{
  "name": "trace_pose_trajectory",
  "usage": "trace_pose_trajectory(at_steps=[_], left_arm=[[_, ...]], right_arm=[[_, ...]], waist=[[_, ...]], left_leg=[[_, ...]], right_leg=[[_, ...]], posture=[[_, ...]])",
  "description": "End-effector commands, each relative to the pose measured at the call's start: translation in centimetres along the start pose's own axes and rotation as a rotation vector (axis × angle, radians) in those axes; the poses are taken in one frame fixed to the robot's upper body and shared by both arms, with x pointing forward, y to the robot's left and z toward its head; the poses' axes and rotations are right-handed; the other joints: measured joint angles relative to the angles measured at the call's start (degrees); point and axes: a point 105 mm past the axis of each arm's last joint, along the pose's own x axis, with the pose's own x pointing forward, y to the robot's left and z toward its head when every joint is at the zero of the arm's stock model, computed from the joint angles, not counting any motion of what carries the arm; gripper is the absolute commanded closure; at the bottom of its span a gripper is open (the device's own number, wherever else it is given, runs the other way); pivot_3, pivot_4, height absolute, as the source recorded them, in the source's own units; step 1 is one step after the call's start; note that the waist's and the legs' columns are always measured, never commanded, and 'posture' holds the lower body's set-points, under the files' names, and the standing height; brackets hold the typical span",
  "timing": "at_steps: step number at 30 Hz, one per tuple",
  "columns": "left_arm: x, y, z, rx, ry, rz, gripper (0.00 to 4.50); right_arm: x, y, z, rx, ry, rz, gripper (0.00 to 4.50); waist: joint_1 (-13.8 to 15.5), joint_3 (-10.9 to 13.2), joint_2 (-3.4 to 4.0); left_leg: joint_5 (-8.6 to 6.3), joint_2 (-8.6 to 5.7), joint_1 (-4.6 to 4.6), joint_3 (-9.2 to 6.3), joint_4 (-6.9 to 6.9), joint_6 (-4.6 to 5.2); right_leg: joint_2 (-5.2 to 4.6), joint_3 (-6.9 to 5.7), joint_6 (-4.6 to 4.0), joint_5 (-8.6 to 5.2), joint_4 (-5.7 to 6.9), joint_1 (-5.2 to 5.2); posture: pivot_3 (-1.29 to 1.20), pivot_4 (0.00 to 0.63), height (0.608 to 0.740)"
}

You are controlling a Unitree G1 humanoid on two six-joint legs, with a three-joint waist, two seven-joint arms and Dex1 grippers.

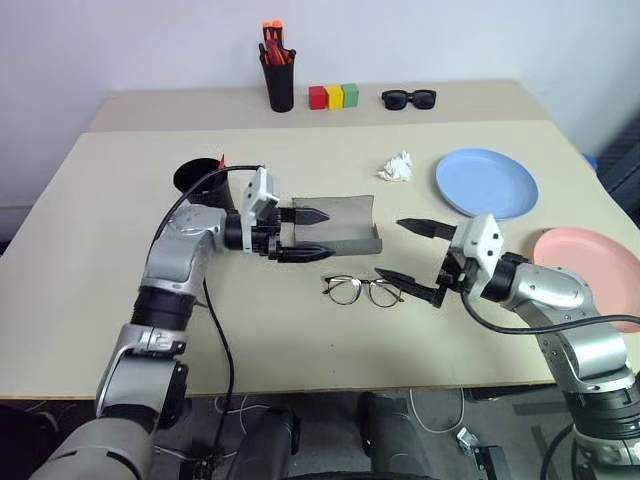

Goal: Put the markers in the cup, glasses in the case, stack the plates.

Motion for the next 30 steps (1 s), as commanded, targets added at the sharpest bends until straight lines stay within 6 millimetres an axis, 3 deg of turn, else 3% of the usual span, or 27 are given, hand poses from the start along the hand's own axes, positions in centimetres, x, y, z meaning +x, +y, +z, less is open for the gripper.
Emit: trace_pose_trajectory(at_steps=[1, 7, 12, 14, 17, 21, 30], left_arm=[[-1.5, -1.7, 1.3, -0.022, -0.024, -0.011, 0.04], [-6.1, -4.0, 2.1, -0.062, -0.104, 0.074, 0.04], [-8.3, -4.5, 0.9, 0.104, -0.022, 0.176, 0.04], [-8.7, -4.6, 0.9, 0.095, -0.032, 0.188, 0.04], [-8.7, -4.7, 0.9, 0.119, -0.032, 0.195, 0.0], [-8.5, -5.0, 0.9, 0.13, -0.038, 0.192, 0.0], [-8.3, -4.8, 0.9, 0.143, -0.042, 0.198, 0.0]], right_arm=[[0.7, 0.5, 0.7, -0.066, 0.046, 0.032, 0.0], [2.8, 0.9, -1.1, -0.171, 0.244, 0.076, 0.0], [3.3, 1.2, -2.0, -0.149, 0.296, 0.086, 0.0], [3.4, 1.4, -2.4, -0.15, 0.323, 0.104, 0.0], [3.1, 1.6, -3.3, -0.165, 0.38, 0.124, 0.81], [2.7, 1.1, -3.6, -0.207, 0.413, 0.114, 2.72], [2.7, 1.3, -3.8, -0.236, 0.448, 0.133, 2.72]], waist=[[0.01, 0.0, 0.0], [-0.19, 0.0, 0.0], [0.3, 0.0, 0.0], [0.4, 0.0, -0.02], [0.29, 0.0, -0.02], [0.14, 0.0, -0.02], [0.13, 0.0, -0.02]], left_leg=[[0.0, 0.0, 0.01, 0.0, 0.01, 0.0], [0.0, 0.12, 0.01, 0.04, -0.05, 0.0], [0.0, 0.11, -0.04, 0.07, -0.04, 0.0], [0.0, 0.09, -0.06, 0.07, -0.02, -0.01], [-0.01, 0.1, -0.04, 0.06, -0.03, 0.0], [-0.01, 0.1, -0.04, 0.08, -0.05, 0.0], [-0.01, 0.12, -0.03, 0.09, -0.06, 0.0]], right_leg=[[0.0, 0.0, 0.0, 0.0, 0.0, 0.01], [0.04, 0.01, -0.03, -0.02, 0.01, -0.08], [0.0, 0.02, -0.05, -0.01, -0.06, -0.05], [-0.01, 0.02, -0.06, 0.0, -0.1, -0.04], [0.0, 0.01, -0.08, 0.01, -0.09, -0.03], [0.0, 0.01, -0.07, 0.01, -0.1, -0.03], [0.01, 0.01, -0.07, 0.01, -0.1, -0.04]], posture=[[0.0, 0.15, 0.74], [0.0, 0.15, 0.74], [0.0, 0.15, 0.74], [0.0, 0.15, 0.74], [0.0, 0.15, 0.74], [0.0, 0.15, 0.74], [0.0, 0.15, 0.74]])
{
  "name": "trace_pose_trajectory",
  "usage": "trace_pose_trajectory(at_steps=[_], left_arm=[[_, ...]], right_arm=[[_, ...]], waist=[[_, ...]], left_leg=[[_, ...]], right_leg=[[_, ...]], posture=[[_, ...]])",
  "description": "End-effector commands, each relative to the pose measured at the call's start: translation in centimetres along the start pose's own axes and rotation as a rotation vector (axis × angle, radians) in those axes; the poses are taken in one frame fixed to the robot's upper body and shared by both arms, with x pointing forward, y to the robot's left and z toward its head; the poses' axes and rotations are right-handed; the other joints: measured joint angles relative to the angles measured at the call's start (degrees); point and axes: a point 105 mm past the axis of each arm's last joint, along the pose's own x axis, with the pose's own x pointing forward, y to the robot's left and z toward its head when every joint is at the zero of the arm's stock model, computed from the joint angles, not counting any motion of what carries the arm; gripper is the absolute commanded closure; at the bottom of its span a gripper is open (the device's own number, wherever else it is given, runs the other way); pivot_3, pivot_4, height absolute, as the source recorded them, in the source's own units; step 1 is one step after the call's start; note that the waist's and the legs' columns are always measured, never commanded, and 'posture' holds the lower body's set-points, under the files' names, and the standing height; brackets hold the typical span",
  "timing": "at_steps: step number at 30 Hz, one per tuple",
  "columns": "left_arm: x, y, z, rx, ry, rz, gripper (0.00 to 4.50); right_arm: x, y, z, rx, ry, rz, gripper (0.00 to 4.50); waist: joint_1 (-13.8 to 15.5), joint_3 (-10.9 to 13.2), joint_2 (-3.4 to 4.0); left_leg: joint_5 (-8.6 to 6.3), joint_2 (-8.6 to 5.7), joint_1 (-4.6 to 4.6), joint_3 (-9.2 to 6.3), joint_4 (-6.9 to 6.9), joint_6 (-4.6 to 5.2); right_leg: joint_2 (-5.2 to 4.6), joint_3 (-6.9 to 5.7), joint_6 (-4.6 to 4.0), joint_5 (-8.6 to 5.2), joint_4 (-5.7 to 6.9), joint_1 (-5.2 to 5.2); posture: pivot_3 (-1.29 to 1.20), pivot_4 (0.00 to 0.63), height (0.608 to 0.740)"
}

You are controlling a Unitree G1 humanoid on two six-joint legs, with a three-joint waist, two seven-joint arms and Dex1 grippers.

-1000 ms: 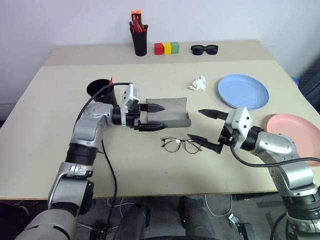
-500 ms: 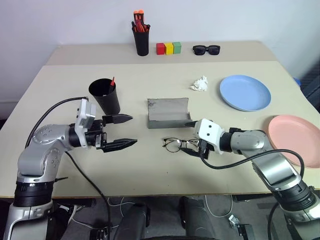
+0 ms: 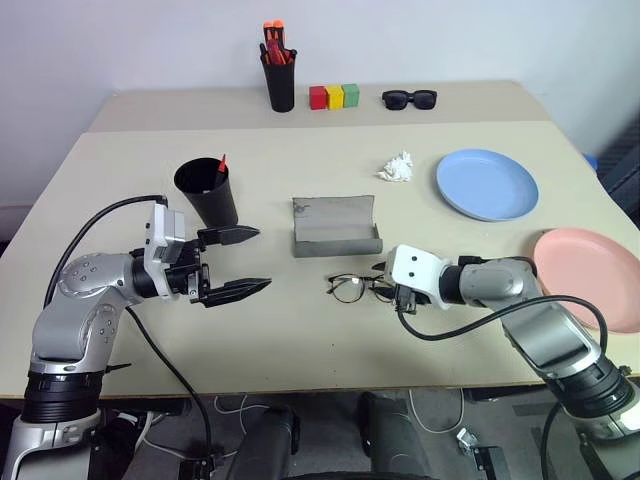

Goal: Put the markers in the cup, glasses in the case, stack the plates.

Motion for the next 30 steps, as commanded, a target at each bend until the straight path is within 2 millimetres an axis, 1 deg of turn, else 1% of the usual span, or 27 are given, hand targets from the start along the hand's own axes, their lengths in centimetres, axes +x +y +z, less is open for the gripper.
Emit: trace_pose_trajectory(at_steps=[1, 3, 6, 7, 8, 11, 13, 20, 22, 25, 27, 30], left_arm=[[0.1, -0.3, 0.8, 0.043, -0.005, -0.013, 0.0], [0.1, -0.4, 0.8, 0.04, -0.002, -0.017, 0.0], [0.0, -0.4, 0.7, 0.039, 0.002, -0.013, 0.0], [0.0, -0.4, 0.6, 0.039, 0.003, -0.013, 0.0], [0.0, -0.4, 0.6, 0.035, 0.003, -0.015, 0.0], [0.1, -0.5, 0.5, 0.034, 0.004, -0.016, 0.0], [0.1, -0.5, 0.5, 0.035, 0.004, -0.012, 0.0], [-0.1, -0.3, 0.4, 0.041, 0.009, 0.0, 0.0], [-0.1, -0.2, 0.4, 0.044, 0.008, 0.005, 0.0], [-0.1, -0.1, 0.4, 0.044, 0.005, 0.007, 0.0], [-0.2, 0.0, 0.4, 0.045, 0.002, 0.01, 0.0], [-0.3, 0.4, 0.6, 0.054, -0.001, 0.022, 0.0]], right_arm=[[-0.1, 0.2, 0.5, -0.05, 0.003, 0.008, 2.72], [0.0, 0.3, 0.5, -0.055, 0.003, 0.012, 2.72], [0.4, 0.1, 1.0, -0.044, -0.017, 0.01, 3.59], [0.6, 0.2, 1.1, -0.031, -0.026, 0.011, 4.07], [0.8, 0.2, 1.0, -0.033, -0.022, 0.013, 4.43], [1.2, 0.5, 0.2, -0.059, 0.011, 0.026, 4.43], [1.2, 0.4, 0.2, -0.058, 0.011, 0.028, 4.43], [-0.1, -0.1, 1.5, -0.039, -0.036, 0.039, 4.43], [-0.7, -0.6, 2.2, -0.027, -0.059, 0.03, 4.43], [-1.8, -1.4, 3.8, -0.002, -0.116, 0.022, 4.43], [-2.5, -2.5, 5.1, -0.006, -0.164, -0.007, 4.43], [-3.0, -5.2, 7.2, -0.035, -0.264, -0.128, 4.43]], waist=[[0.01, 0.0, 0.0], [0.0, 0.0, 0.0], [-0.03, 0.0, 0.0], [-0.05, 0.0, 0.0], [-0.07, 0.0, 0.0], [-0.06, 0.0, -0.01], [-0.04, -0.01, -0.02], [-0.02, -0.01, -0.02], [-0.01, -0.01, -0.02], [0.0, -0.01, -0.01], [-0.12, 0.0, -0.01], [-0.16, 0.0, -0.01]], left_leg=[[0.0, 0.0, 0.0, 0.0, 0.0, 0.0], [0.0, 0.0, 0.0, 0.0, 0.0, 0.0], [0.0, 0.0, 0.01, 0.0, 0.0, 0.0], [0.0, 0.0, 0.01, 0.0, -0.01, 0.0], [0.0, 0.0, 0.01, 0.0, -0.01, 0.0], [0.0, 0.01, 0.02, 0.0, -0.01, 0.0], [0.0, 0.01, 0.02, 0.01, -0.01, 0.0], [0.0, 0.02, 0.03, 0.0, -0.01, 0.0], [0.0, 0.02, 0.02, 0.0, -0.01, 0.0], [0.0, 0.02, 0.01, 0.0, -0.01, 0.0], [0.0, 0.03, 0.02, 0.0, -0.01, 0.0], [0.0, 0.1, 0.03, 0.01, -0.03, 0.0]], right_leg=[[0.0, 0.0, 0.0, 0.0, 0.0, 0.0], [0.0, 0.0, 0.0, 0.0, 0.0, 0.0], [0.0, 0.0, 0.0, 0.0, 0.0, 0.0], [0.0, 0.0, 0.0, 0.0, 0.0, 0.0], [0.0, 0.0, 0.0, 0.0, 0.0, 0.0], [0.01, -0.01, 0.0, 0.0, 0.0, 0.0], [0.01, 0.0, 0.0, 0.0, 0.0, 0.0], [0.01, 0.0, 0.0, 0.0, 0.0, 0.02], [0.01, -0.01, 0.0, 0.0, -0.02, 0.02], [0.01, -0.01, 0.0, 0.0, -0.02, 0.01], [0.01, 0.0, 0.0, 0.0, -0.02, 0.01], [0.03, -0.02, 0.0, 0.0, -0.02, 0.0]], posture=[[0.0, 0.15, 0.74], [0.0, 0.15, 0.74], [0.0, 0.15, 0.74], [0.0, 0.15, 0.74], [0.0, 0.15, 0.74], [0.0, 0.15, 0.74], [0.0, 0.15, 0.74], [0.0, 0.15, 0.74], [0.0, 0.15, 0.74], [0.0, 0.15, 0.74], [0.0, 0.15, 0.74], [0.0, 0.15, 0.74]])
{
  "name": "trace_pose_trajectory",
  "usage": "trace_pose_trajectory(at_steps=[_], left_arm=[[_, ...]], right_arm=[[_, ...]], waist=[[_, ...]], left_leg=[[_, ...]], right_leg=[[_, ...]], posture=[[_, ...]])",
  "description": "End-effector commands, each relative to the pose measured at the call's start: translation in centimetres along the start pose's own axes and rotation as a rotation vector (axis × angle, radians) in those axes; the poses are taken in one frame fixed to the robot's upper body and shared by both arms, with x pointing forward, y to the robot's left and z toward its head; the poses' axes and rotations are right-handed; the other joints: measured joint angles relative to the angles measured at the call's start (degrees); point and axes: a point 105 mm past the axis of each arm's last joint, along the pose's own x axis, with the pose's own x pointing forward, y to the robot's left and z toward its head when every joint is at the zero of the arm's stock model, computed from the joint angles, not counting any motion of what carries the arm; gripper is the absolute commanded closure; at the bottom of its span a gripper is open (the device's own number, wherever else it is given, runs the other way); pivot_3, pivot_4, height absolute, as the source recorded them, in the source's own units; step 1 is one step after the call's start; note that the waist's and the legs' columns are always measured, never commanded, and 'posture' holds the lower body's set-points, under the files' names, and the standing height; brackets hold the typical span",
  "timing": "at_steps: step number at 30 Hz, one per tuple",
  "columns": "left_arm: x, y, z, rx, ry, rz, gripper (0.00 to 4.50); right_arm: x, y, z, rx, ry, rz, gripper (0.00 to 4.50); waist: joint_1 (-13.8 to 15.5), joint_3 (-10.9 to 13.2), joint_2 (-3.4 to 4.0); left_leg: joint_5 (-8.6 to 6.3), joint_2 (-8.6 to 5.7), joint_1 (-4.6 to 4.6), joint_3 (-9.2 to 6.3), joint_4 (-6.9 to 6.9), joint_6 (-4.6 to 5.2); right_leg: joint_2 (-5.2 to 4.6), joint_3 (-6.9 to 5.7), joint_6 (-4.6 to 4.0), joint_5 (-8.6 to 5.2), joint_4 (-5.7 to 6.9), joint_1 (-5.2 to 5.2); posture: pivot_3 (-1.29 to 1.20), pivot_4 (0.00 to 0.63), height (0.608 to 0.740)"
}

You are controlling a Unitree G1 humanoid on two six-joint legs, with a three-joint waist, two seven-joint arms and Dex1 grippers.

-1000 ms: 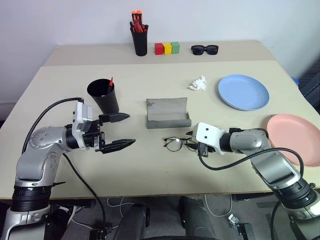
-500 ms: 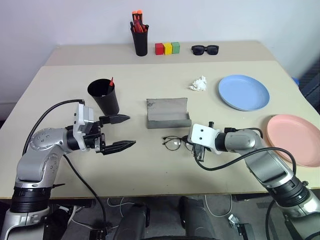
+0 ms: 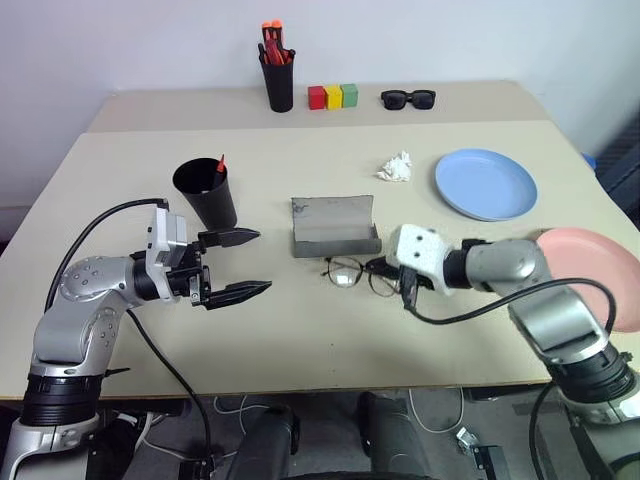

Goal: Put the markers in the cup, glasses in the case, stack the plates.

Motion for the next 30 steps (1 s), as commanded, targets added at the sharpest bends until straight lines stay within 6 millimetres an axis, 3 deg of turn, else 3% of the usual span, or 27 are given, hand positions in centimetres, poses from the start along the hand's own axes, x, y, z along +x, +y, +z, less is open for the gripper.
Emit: trace_pose_trajectory(at_steps=[1, 9, 13, 15, 20, 25, 30], left_arm=[[-0.3, 0.6, 1.1, 0.059, -0.009, 0.015, 0.0], [-0.2, 0.8, 1.1, 0.071, -0.026, 0.032, 0.0], [-0.1, 0.7, 1.2, 0.07, -0.034, 0.04, 0.0], [-0.1, 0.7, 1.2, 0.073, -0.033, 0.044, 0.0], [-0.4, 0.5, 1.1, 0.078, -0.024, 0.055, 0.0], [-0.5, 0.3, 0.9, 0.069, -0.011, 0.062, 0.0], [-0.4, 0.3, 0.8, 0.07, -0.009, 0.06, 0.0]], right_arm=[[-0.6, -3.3, 3.5, -0.079, -0.14, -0.152, 4.43], [2.7, -7.1, 4.0, -0.253, -0.145, -0.305, 4.43], [5.3, -7.3, 4.3, -0.318, -0.175, -0.298, 4.43], [6.7, -6.6, 3.3, -0.379, -0.136, -0.261, 4.43], [9.0, -4.9, 1.2, -0.339, -0.11, -0.192, 4.43], [9.2, -3.9, -0.1, -0.312, -0.08, -0.154, 4.43], [7.8, -5.3, 0.0, -0.319, -0.052, -0.179, 4.43]], waist=[[-0.06, 0.0, 0.0], [-0.06, 0.0, 0.0], [-0.42, 0.0, 0.0], [-0.37, 0.0, 0.0], [-0.36, 0.01, 0.01], [-0.31, 0.01, 0.02], [-0.33, 0.01, 0.02]], left_leg=[[0.0, 0.0, 0.0, 0.0, 0.0, 0.0], [0.0, -0.03, -0.04, 0.05, -0.04, -0.01], [0.01, -0.01, -0.04, 0.07, -0.11, -0.02], [0.02, 0.0, -0.05, 0.09, -0.13, -0.03], [0.02, 0.0, -0.07, 0.08, -0.12, -0.04], [0.02, -0.01, -0.05, 0.06, -0.12, -0.05], [0.04, 0.0, -0.02, 0.06, -0.12, -0.07]], right_leg=[[0.01, 0.0, 0.0, 0.0, 0.0, 0.0], [0.01, -0.01, -0.08, 0.07, -0.1, -0.05], [0.05, 0.0, -0.12, 0.09, -0.09, -0.12], [0.06, 0.0, -0.15, 0.11, -0.08, -0.17], [0.06, 0.0, -0.16, 0.13, -0.06, -0.19], [0.07, 0.0, -0.17, 0.13, 0.01, -0.2], [0.09, 0.0, -0.18, 0.13, 0.08, -0.2]], posture=[[0.0, 0.15, 0.74], [0.0, 0.15, 0.74], [0.0, 0.15, 0.74], [0.0, 0.15, 0.74], [0.0, 0.15, 0.74], [0.0, 0.15, 0.74], [0.0, 0.15, 0.74]])
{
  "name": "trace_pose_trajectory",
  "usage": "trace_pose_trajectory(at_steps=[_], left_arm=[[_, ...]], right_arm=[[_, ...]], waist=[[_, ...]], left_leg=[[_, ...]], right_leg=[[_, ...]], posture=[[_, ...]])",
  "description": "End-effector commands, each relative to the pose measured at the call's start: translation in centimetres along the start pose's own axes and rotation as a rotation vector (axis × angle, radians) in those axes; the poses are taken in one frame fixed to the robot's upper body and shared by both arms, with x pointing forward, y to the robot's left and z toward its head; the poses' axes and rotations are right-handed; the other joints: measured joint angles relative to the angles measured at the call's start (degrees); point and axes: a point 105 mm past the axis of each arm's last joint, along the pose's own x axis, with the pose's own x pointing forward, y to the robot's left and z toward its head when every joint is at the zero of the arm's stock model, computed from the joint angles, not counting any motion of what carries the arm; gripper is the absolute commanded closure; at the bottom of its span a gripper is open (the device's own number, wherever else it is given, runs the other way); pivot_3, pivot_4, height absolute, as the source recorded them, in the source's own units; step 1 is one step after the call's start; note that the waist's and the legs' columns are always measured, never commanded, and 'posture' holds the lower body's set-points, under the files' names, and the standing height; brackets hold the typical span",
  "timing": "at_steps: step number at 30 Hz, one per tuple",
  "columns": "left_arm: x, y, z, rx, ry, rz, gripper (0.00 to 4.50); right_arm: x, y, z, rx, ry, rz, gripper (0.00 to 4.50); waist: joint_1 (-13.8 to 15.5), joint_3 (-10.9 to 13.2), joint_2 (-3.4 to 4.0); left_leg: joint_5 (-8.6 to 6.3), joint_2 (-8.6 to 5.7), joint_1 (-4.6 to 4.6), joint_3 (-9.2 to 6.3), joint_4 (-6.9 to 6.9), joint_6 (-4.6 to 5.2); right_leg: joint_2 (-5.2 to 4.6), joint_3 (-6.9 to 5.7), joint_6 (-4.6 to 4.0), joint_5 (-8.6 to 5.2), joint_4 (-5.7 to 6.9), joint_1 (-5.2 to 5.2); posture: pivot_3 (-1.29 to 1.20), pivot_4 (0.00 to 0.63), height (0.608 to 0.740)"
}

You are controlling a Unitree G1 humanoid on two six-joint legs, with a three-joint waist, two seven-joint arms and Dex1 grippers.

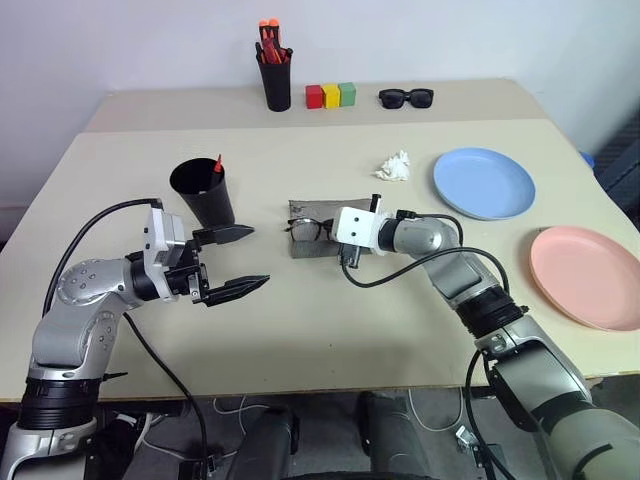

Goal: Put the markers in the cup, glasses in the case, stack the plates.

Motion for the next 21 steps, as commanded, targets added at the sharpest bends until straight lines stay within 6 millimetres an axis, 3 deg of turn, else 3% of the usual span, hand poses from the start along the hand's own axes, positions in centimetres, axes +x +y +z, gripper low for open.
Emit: trace_pose_trajectory(at_steps=[1, 4, 8, 13, 17, 18, 19, 21], left_arm=[[-0.1, 0.0, 0.9, 0.043, -0.01, -0.005, 0.0], [0.1, 0.0, 0.9, 0.045, -0.012, -0.009, 0.0], [0.2, 0.0, 0.8, 0.045, -0.011, -0.012, 0.0], [0.0, 0.8, 2.1, -0.048, -0.086, 0.018, 0.0], [-0.2, 1.6, 2.4, -0.054, -0.099, 0.058, 0.0], [-0.2, 1.9, 2.4, -0.049, -0.099, 0.075, 0.0], [-0.1, 2.2, 2.4, -0.039, -0.101, 0.093, 0.0], [0.1, 2.5, 2.3, -0.024, -0.103, 0.109, 0.0]], right_arm=[[-1.3, -2.3, 0.9, -0.058, 0.0, -0.049, 4.43], [-1.8, -2.6, 0.9, -0.056, 0.009, -0.048, 4.43], [-2.0, -1.3, 0.1, -0.06, 0.046, 0.017, 4.43], [-1.9, -0.3, 0.1, -0.04, 0.034, 0.053, 4.43], [-2.2, -1.1, 0.1, -0.004, 0.033, 0.055, 4.43], [-2.2, -1.3, 0.2, 0.009, 0.028, 0.051, 3.83], [-2.2, -1.4, 0.3, 0.016, 0.024, 0.047, 3.57], [-2.2, -1.7, 0.4, 0.027, 0.015, 0.033, 2.58]], waist=[[0.02, 0.0, 0.0], [0.01, 0.0, 0.0], [0.0, 0.0, 0.0], [0.07, 0.0, 0.0], [0.04, 0.0, 0.0], [0.02, 0.0, 0.0], [-0.01, 0.0, 0.0], [0.06, 0.0, 0.0]], left_leg=[[0.0, 0.0, 0.0, 0.0, 0.0, 0.0], [0.0, 0.0, -0.02, 0.0, 0.0, 0.0], [0.0, 0.01, -0.02, 0.01, -0.01, 0.0], [0.0, 0.01, -0.03, 0.0, 0.01, 0.0], [0.0, 0.01, -0.02, 0.0, 0.02, 0.0], [0.0, 0.01, -0.01, 0.0, 0.01, 0.0], [0.0, 0.01, -0.01, 0.0, 0.01, 0.0], [0.0, 0.01, -0.01, 0.0, 0.01, 0.0]], right_leg=[[0.0, 0.0, 0.0, 0.0, 0.0, 0.0], [0.0, 0.0, 0.0, 0.0, -0.01, -0.01], [0.01, 0.0, 0.0, 0.0, 0.0, -0.02], [0.01, 0.0, 0.0, 0.0, 0.0, -0.01], [0.01, 0.0, 0.0, 0.0, 0.0, -0.01], [0.01, 0.0, 0.0, 0.0, 0.0, -0.01], [0.01, 0.0, 0.0, 0.0, 0.0, -0.01], [0.01, 0.0, 0.0, 0.0, 0.0, -0.01]], posture=[[0.0, 0.15, 0.74], [0.0, 0.15, 0.74], [0.0, 0.15, 0.74], [0.0, 0.15, 0.74], [0.0, 0.15, 0.74], [0.0, 0.15, 0.74], [0.0, 0.15, 0.74], [0.0, 0.15, 0.74]])
